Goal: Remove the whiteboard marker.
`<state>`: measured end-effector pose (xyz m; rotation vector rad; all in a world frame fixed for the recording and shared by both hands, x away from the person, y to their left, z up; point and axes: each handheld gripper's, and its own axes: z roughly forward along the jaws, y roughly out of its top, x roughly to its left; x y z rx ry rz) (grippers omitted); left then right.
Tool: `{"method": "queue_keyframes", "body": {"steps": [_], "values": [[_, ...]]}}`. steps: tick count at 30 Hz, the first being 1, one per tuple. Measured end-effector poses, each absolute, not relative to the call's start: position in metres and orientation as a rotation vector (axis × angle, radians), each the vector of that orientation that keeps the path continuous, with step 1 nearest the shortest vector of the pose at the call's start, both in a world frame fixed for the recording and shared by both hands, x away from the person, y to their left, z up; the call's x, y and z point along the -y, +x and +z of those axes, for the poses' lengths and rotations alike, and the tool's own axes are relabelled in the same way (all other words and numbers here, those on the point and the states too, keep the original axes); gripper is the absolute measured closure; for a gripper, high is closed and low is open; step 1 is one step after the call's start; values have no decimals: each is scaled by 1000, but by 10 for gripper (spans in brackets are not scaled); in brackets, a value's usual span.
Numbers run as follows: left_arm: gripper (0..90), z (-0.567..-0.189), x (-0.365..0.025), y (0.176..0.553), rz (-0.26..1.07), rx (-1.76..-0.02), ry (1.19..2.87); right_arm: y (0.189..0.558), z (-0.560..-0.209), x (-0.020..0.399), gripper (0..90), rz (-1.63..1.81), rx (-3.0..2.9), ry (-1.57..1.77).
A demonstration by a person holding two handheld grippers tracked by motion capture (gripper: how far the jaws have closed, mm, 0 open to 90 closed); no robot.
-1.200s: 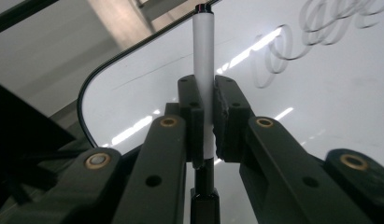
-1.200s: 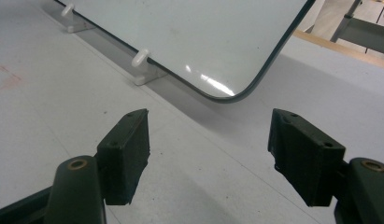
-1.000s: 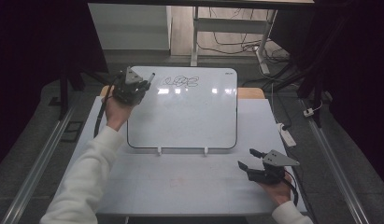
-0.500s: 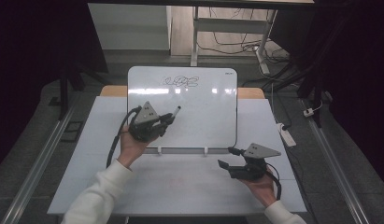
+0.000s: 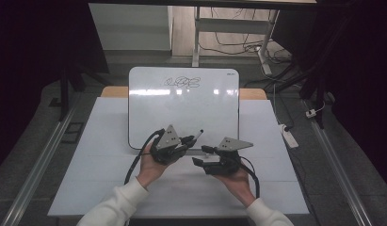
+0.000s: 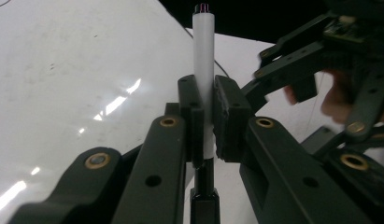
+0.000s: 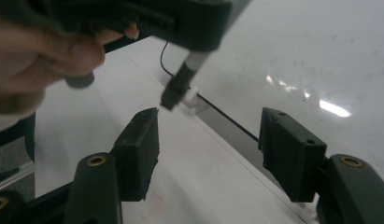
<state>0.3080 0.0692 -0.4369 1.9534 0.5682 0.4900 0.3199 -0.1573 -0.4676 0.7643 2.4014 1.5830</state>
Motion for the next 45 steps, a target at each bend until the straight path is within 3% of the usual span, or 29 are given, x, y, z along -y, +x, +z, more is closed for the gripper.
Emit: {"method": "queue_keyframes", "body": {"steps": [9,17,19,28,35,36,45], "values": [[815,-440,-58,305,495,-565,1949,327,-468,145,465,1638,-2412,899],[814,-442,-47,302,521,-543,1972,331,-467,140,612,1645,-2418,977],[814,-443,-45,302,523,-542,1978,333,-468,141,694,1655,-2434,999],[797,-444,-43,302,493,-560,1970,337,-472,142,775,1638,-2456,1058],[510,-438,-63,298,443,-618,1916,341,-471,144,779,1648,-2433,1014],[473,-436,-79,293,433,-660,1905,341,-470,145,780,1647,-2423,1003],[324,-464,-171,261,415,-913,1933,346,-459,169,780,1708,-2305,918]]}}
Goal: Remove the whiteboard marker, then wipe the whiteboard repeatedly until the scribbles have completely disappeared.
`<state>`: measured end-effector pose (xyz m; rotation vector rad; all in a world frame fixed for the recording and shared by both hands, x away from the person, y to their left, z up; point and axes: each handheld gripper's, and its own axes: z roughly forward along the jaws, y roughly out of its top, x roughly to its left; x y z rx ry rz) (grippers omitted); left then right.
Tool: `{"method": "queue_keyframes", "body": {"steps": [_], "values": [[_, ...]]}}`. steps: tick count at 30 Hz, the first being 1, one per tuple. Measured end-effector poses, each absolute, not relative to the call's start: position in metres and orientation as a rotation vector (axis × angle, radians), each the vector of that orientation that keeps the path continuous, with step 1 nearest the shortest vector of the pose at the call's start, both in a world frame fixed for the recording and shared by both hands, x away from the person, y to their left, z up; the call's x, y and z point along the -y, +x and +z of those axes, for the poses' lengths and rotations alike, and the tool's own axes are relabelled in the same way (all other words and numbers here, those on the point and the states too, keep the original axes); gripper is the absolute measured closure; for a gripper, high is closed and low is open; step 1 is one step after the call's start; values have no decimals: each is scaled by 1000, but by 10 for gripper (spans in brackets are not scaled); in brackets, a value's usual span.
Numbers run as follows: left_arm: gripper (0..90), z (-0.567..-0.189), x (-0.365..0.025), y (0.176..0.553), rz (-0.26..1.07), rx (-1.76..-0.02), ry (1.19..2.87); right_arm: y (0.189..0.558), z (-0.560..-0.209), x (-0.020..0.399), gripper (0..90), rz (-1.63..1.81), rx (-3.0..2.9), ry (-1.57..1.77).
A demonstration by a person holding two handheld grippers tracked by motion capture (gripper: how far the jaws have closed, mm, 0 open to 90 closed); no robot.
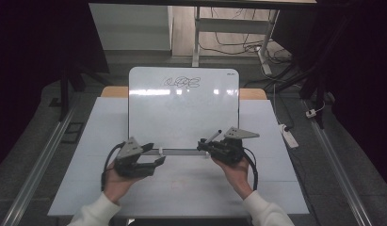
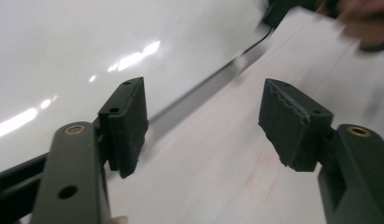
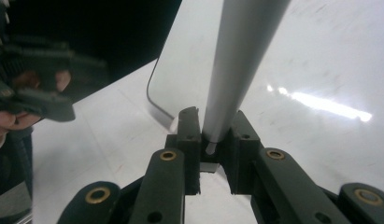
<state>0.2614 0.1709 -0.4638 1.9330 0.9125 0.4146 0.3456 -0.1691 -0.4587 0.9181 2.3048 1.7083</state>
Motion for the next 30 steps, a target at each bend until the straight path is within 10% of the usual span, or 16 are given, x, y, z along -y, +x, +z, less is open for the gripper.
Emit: {"method": "queue_keyframes", "body": {"steps": [30], "values": [[219,-505,-222,236,360,-1055,1971,368,-415,187,780,1802,-2007,758]]}}
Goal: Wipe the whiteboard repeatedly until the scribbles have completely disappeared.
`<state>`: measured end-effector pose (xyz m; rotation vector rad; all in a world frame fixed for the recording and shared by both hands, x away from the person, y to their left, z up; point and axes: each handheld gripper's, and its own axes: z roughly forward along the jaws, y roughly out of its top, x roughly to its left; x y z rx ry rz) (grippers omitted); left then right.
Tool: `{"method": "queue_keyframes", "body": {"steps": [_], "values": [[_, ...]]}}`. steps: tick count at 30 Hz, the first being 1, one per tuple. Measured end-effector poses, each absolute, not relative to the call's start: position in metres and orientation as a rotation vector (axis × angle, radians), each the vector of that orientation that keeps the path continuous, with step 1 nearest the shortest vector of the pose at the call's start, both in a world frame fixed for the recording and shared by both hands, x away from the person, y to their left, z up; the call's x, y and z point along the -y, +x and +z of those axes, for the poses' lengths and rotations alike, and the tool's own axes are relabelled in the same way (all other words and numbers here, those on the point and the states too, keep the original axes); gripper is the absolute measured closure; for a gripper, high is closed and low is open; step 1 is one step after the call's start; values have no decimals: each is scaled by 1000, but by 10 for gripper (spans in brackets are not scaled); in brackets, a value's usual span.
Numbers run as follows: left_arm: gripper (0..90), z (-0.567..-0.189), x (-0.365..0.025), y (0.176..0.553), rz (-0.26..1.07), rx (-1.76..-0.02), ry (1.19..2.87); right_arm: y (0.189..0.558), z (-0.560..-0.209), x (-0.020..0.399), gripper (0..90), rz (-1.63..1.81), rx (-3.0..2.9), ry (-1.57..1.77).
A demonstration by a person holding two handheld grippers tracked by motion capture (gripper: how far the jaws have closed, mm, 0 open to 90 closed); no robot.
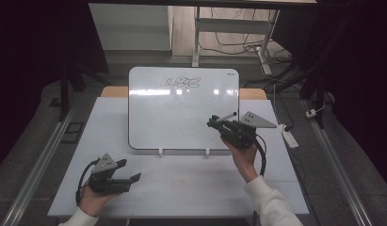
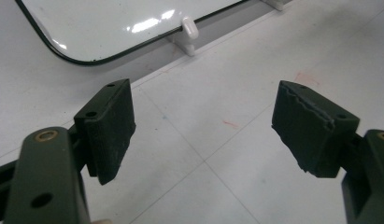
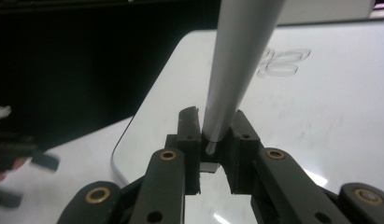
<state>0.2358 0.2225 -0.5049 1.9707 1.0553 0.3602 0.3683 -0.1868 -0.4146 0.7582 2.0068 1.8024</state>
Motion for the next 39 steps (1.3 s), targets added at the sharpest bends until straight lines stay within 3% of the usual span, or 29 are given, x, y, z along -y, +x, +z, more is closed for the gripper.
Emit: {"method": "queue_keyframes", "body": {"steps": [19,25,39], "values": [[222,-510,-222,241,372,-1058,1992,498,-374,146,782,1712,-1843,882],[225,-510,-226,239,389,-1069,1981,519,-382,134,782,1670,-1844,889],[225,-508,-228,236,391,-1069,1969,524,-390,119,784,1604,-1922,834]]}}
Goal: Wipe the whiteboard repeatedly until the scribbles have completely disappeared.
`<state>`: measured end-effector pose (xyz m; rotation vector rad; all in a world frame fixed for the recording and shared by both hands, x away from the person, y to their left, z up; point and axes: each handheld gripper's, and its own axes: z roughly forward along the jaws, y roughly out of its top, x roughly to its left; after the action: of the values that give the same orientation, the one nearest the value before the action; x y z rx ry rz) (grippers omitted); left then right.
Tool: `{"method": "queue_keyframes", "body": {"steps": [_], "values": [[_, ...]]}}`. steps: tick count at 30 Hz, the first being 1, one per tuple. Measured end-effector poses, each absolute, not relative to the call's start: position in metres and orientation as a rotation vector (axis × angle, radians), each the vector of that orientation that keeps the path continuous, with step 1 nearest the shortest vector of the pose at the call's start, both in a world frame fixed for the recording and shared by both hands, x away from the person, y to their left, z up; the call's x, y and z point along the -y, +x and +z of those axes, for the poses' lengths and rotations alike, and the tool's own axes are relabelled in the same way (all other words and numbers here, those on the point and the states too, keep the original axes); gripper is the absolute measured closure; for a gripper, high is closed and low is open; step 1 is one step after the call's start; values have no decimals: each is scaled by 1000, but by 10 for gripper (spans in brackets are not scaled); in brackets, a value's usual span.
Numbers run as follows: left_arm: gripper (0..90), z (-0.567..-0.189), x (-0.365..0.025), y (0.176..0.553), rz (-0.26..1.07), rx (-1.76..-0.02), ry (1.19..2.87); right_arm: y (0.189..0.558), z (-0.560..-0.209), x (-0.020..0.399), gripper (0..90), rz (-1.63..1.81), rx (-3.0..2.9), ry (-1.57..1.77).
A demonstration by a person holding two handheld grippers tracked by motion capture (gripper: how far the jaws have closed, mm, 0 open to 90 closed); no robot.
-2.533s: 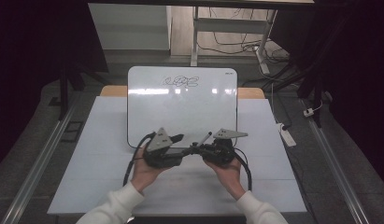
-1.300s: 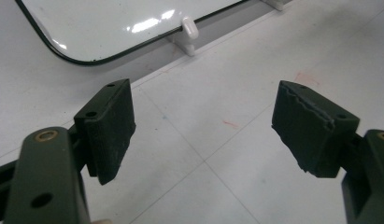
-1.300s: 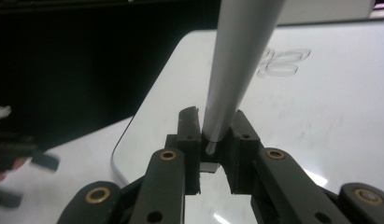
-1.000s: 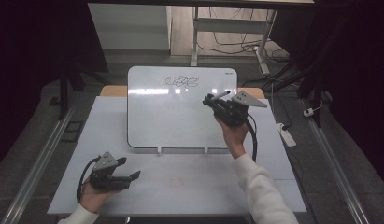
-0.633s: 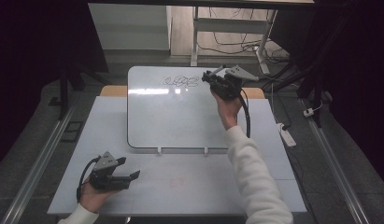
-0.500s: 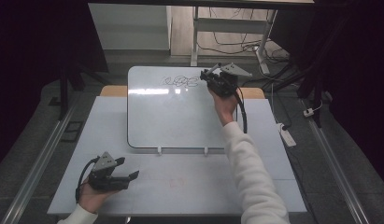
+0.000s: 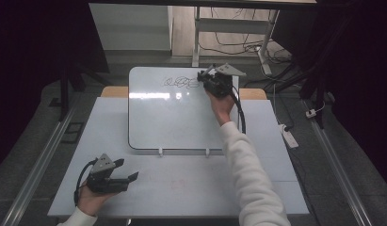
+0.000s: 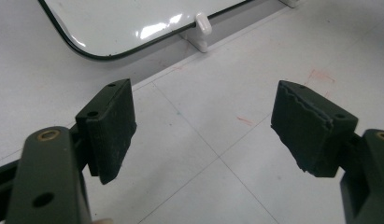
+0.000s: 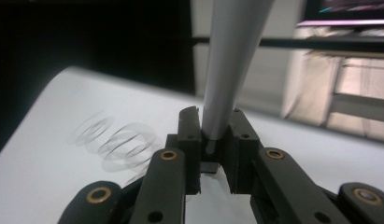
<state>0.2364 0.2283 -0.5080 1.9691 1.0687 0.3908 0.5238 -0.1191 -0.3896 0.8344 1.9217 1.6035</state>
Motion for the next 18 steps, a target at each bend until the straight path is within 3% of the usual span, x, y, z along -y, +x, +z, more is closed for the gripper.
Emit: {"method": "queue_keyframes", "body": {"steps": [18], "values": [[226,-508,-229,236,388,-1066,1964,510,-401,117,784,1560,-1957,778]]}}
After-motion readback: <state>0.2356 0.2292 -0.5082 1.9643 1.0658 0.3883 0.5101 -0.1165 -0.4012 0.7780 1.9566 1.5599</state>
